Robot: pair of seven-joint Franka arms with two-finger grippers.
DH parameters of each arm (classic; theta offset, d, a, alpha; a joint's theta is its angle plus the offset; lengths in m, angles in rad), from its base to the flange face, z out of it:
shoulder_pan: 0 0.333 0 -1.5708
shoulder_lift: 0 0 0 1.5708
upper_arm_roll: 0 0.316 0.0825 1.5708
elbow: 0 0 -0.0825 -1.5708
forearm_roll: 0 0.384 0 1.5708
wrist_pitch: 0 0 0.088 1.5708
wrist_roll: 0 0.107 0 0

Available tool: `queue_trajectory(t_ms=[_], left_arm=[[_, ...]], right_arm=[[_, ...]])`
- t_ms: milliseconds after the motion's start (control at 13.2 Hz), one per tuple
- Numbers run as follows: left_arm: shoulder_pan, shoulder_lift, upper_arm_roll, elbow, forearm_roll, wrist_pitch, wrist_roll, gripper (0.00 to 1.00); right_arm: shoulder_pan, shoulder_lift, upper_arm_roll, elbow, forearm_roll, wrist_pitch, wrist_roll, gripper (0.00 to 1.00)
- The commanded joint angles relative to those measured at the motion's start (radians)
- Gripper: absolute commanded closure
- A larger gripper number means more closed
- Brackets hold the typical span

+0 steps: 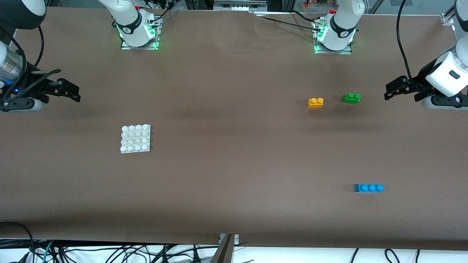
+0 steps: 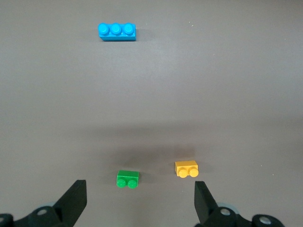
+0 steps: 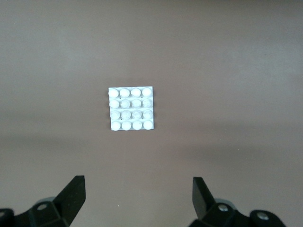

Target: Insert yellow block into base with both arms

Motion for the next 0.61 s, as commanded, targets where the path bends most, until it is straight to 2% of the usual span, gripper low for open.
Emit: queue_trajectory(t_ms=[0, 532], left_arm=[[0.001, -0.015, 0.003, -0.006, -0.008, -0.010, 0.022, 0.00], [0.001, -0.015, 0.003, -0.007, -0.008, -0.010, 0.022, 0.00]], right_arm=[[-0.012, -0.007, 0.005, -0.001, 0.011, -0.020, 0.006, 0.00], [-0.010, 0.006, 0.006, 0.005, 0.009, -0.017, -0.012, 0.00]])
